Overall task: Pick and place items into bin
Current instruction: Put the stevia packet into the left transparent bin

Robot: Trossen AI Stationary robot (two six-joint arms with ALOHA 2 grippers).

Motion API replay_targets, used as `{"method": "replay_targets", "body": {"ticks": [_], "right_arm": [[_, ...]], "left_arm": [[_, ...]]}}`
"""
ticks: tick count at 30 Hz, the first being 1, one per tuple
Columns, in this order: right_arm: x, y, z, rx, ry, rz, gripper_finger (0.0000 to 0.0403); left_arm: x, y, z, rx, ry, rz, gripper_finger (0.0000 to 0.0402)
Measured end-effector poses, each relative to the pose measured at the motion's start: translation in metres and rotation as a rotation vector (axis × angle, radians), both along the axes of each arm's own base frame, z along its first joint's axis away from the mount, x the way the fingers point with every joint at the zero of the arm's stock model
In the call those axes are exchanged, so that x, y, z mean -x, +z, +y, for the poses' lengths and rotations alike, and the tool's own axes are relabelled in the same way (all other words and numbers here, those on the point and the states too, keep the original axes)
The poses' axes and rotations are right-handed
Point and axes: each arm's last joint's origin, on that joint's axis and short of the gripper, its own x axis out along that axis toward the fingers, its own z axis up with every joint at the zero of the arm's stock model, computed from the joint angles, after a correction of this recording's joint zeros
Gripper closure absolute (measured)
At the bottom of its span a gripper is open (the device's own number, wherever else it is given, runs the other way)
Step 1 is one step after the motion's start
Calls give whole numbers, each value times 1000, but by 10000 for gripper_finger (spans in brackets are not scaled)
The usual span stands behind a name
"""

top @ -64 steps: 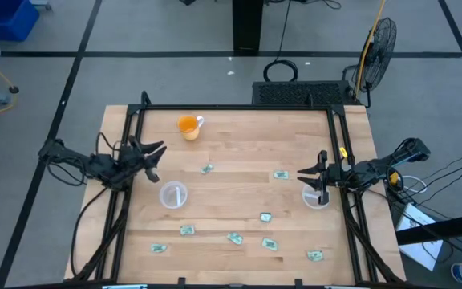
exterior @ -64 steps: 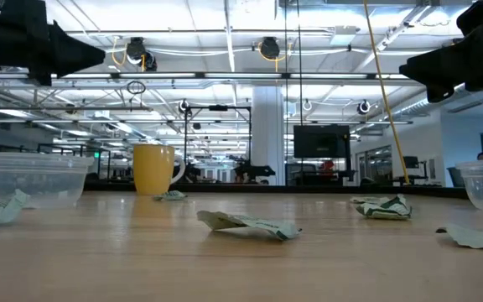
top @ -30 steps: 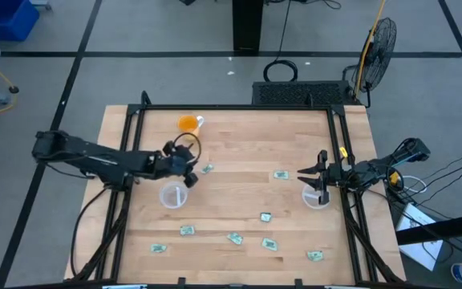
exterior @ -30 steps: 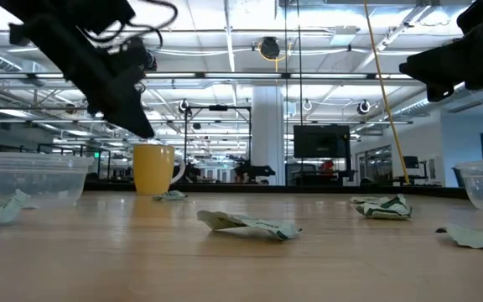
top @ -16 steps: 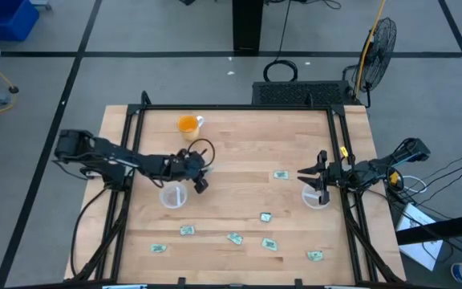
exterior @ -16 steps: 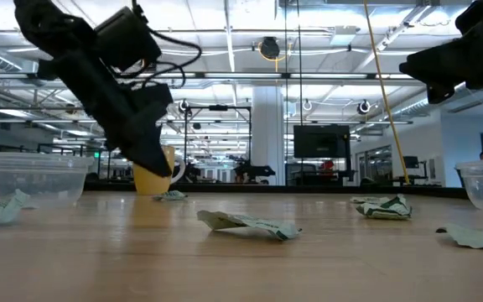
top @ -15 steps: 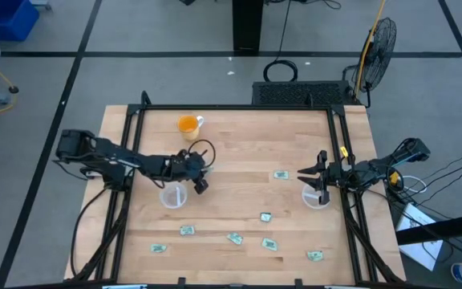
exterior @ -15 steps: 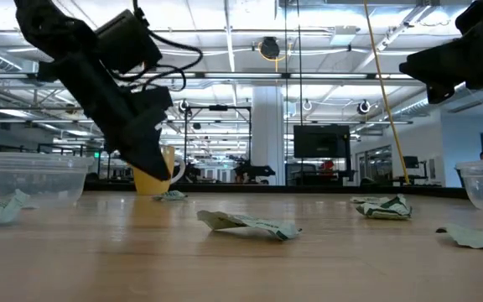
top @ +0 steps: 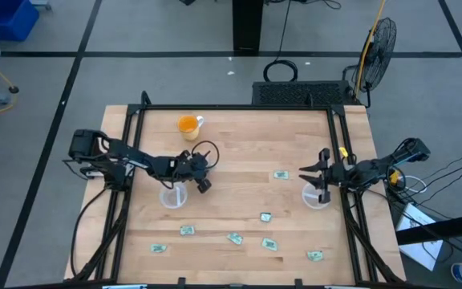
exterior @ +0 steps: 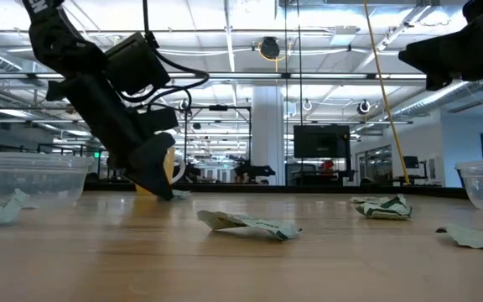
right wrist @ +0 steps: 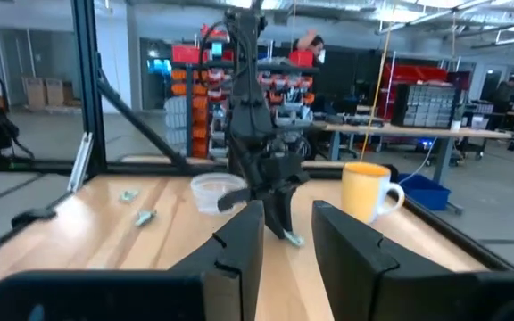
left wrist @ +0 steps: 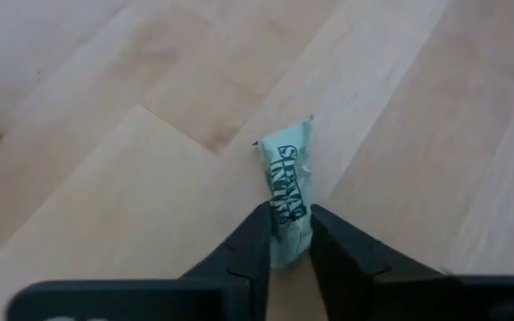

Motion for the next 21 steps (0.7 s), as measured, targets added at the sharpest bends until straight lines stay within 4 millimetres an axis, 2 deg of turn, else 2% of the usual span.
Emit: {"method": "replay_targets", "body": {"ticks": [3,8,14,21], "right_arm": [[0,2,0,10,-3,-21,312],[1,7,0,-5,-4,-63,312],[2,10,-1,-21,-4,-98,312],[1,10,-1,12,-16,-91,312]], "left_arm": [[1,2,0,7,17,-10,385],[4,17,-1,17,29,-64,394],[20,67,-18,30,-37,-165,397],[70,130,-60,60,-113,7,398]]}}
